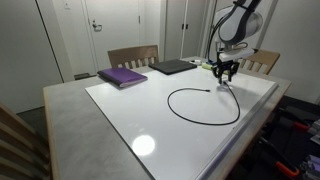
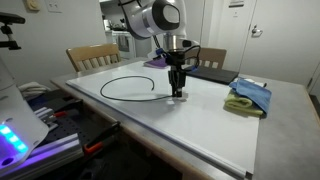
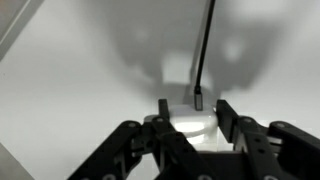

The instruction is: Put the cable in a circle

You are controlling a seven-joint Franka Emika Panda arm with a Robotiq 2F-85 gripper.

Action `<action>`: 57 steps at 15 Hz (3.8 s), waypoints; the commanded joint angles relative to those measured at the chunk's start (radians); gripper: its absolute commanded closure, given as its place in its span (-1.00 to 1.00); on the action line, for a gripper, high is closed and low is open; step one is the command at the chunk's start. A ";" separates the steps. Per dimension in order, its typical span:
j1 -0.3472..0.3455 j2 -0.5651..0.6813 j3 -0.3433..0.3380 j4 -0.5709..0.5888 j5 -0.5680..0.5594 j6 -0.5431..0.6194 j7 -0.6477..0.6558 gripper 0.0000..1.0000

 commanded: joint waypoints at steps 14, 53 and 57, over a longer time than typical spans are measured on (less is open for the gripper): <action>-0.073 -0.019 0.169 0.016 -0.004 0.085 -0.426 0.50; -0.289 -0.012 0.635 -0.055 -0.050 0.315 -1.566 0.50; -0.351 -0.012 0.730 -0.077 -0.012 0.290 -1.809 0.50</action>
